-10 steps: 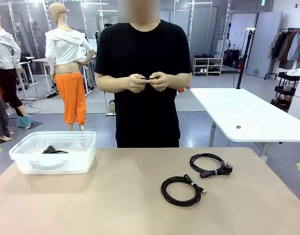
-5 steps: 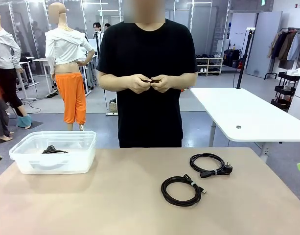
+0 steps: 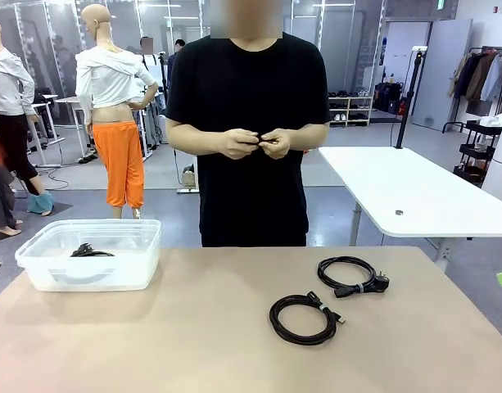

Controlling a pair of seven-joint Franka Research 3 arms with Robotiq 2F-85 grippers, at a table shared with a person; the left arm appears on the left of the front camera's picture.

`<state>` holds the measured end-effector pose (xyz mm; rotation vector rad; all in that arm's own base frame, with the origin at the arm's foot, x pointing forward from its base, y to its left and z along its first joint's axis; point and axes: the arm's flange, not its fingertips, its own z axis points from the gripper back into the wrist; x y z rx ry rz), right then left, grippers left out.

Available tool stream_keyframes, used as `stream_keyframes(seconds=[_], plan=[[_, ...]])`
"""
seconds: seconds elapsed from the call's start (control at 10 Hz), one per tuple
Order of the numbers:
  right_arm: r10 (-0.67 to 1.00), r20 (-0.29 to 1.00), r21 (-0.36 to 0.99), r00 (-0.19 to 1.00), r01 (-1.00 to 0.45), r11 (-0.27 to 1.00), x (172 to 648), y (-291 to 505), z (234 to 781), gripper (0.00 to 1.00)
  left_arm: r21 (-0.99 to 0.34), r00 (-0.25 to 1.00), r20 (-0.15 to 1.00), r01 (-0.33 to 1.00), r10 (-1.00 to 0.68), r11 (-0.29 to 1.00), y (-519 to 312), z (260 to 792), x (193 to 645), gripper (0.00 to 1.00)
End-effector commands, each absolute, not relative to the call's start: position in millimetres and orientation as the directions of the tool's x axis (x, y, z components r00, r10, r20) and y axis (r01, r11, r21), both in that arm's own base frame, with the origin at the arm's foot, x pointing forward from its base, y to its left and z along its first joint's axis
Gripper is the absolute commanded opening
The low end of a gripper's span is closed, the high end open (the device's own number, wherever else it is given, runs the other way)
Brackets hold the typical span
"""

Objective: Organize and store the cables.
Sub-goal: Place the Power Cable into the Organizing box.

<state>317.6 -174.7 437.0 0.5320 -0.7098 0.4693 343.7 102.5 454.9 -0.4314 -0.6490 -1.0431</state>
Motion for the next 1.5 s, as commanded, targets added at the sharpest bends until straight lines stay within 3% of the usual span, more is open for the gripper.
stream_keyframes(seconds=[0.0, 0.3, 0.4, 0.5, 0.7, 0.9, 1.2, 1.4], plan=[[0.229, 0.711, 0.283, 0.664, -0.569, 0.772, 318.6, -174.8, 435.5, 1.00, -0.044, 0.360, 0.673, 0.891, -0.646, 0.452, 100.0, 453.9, 343.1, 1.00], [0.221, 0.711, 0.294, 0.667, -0.568, 0.769, 317.6, -174.7, 437.0, 1.00, -0.044, 0.360, 0.673, 0.891, -0.646, 0.452, 100.0, 453.9, 343.1, 1.00], [0.175, 0.636, 0.332, 0.751, -0.472, 0.817, 325.4, -159.6, 453.7, 1.00, -0.044, 0.360, 0.673, 0.891, -0.646, 0.452, 100.0, 453.9, 343.1, 1.00], [0.275, 0.647, 0.305, 0.711, -0.572, 0.761, 341.8, -136.7, 472.7, 1.00, -0.044, 0.360, 0.673, 0.891, -0.646, 0.452, 100.0, 453.9, 343.1, 1.00], [0.506, 0.541, 0.193, 0.672, -0.685, 0.703, 402.3, -92.7, 489.2, 1.00, -0.044, 0.360, 0.673, 0.891, -0.646, 0.452, 100.0, 453.9, 343.1, 1.00], [0.720, 0.418, 0.136, 0.554, -0.822, 0.553, 464.0, -33.3, 487.2, 1.00, -0.044, 0.360, 0.673, 0.891, -0.646, 0.452, 100.0, 453.9, 343.1, 1.00], [0.865, 0.250, 0.099, 0.435, -0.900, 0.424, 518.7, 32.1, 458.8, 1.00, -0.044, 0.360, 0.673, 0.891, -0.646, 0.452, 100.0, 453.9, 343.1, 1.00], [0.905, 0.205, 0.125, 0.372, -0.927, 0.353, 533.0, 49.6, 434.1, 1.00, -0.044, 0.360, 0.673, 0.891, -0.646, 0.452, 100.0, 453.9, 343.1, 1.00]])
